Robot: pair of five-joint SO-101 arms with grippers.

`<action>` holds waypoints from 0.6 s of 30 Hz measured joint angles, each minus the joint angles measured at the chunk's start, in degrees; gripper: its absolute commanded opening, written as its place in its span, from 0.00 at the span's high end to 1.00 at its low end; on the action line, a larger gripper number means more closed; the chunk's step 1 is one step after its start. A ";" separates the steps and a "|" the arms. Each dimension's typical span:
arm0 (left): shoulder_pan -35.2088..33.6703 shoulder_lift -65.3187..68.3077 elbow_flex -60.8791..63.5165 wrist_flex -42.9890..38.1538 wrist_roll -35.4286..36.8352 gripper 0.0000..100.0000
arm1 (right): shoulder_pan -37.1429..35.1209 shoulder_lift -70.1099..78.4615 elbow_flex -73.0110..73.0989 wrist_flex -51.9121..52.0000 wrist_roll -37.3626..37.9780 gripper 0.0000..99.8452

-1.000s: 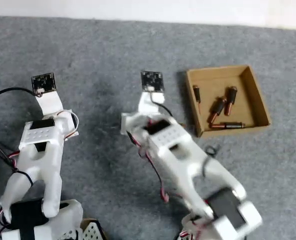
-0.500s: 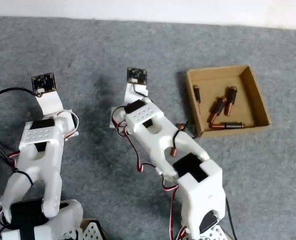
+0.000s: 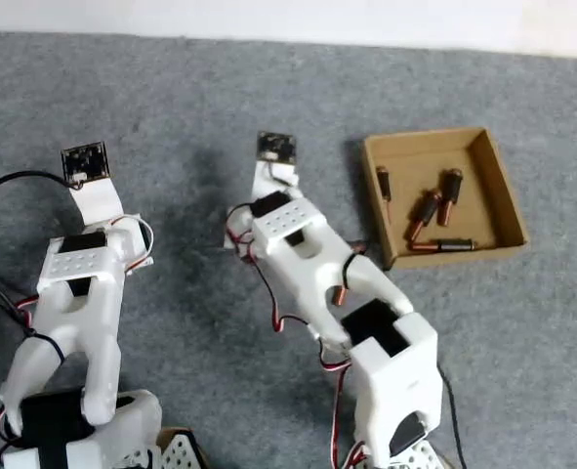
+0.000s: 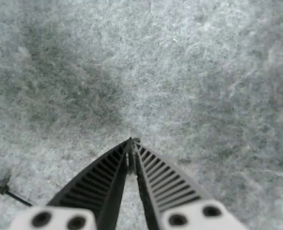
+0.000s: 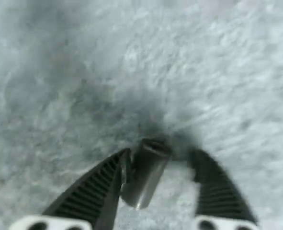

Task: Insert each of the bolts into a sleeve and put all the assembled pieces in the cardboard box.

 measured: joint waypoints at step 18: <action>0.00 0.00 0.00 0.00 0.00 0.99 | -0.26 -3.78 0.97 3.60 0.00 0.99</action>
